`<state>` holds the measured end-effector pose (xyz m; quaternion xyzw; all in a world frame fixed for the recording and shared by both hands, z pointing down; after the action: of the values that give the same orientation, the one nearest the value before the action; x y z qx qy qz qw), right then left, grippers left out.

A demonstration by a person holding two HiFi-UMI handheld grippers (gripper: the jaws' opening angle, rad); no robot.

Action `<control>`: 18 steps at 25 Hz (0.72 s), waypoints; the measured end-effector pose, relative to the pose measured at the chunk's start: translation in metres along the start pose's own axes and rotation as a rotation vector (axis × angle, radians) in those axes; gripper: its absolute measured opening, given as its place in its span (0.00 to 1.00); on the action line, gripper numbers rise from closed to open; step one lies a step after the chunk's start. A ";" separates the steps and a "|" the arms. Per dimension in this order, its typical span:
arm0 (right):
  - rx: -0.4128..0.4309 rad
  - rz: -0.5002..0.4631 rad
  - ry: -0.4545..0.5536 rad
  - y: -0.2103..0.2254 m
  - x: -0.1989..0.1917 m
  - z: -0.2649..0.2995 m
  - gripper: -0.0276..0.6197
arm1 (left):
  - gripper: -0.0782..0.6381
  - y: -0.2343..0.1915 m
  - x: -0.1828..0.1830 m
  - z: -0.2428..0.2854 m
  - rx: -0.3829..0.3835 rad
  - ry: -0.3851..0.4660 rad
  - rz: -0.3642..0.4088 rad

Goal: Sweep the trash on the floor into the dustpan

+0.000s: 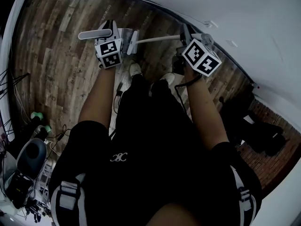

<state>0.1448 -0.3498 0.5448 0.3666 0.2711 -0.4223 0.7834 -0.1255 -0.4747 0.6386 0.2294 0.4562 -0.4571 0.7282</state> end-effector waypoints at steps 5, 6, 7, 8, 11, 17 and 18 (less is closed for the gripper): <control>-0.024 -0.068 0.022 0.009 0.009 -0.033 0.13 | 0.16 0.001 -0.001 -0.002 -0.009 -0.002 0.004; -0.028 -0.085 0.030 0.012 0.011 -0.041 0.13 | 0.16 0.002 -0.002 -0.003 -0.006 -0.006 0.001; -0.035 -0.100 0.041 0.017 0.013 -0.050 0.13 | 0.16 0.002 -0.003 -0.004 -0.001 -0.011 -0.005; -0.044 -0.112 0.054 0.022 0.016 -0.059 0.13 | 0.16 0.002 -0.003 -0.005 0.005 -0.017 -0.012; -0.075 -0.131 0.089 0.040 0.024 -0.082 0.13 | 0.16 0.001 0.005 -0.011 0.032 -0.019 -0.034; -0.082 -0.170 0.124 0.077 0.045 -0.126 0.13 | 0.17 0.028 0.058 -0.042 0.033 -0.008 -0.014; -0.075 -0.181 0.128 0.081 0.048 -0.132 0.13 | 0.17 0.037 0.069 -0.048 0.009 -0.008 0.001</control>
<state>0.2227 -0.2355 0.4602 0.3372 0.3684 -0.4564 0.7364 -0.1034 -0.4521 0.5525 0.2311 0.4510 -0.4596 0.7293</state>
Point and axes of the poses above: the fingertips, and each gripper's own axes: z forward along the fingers, y to its right, x out of its top, the point moved 4 cm from there along -z, backward along the fingers, and after that the axes turned 1 degree about -z, right-handed, at the moved point
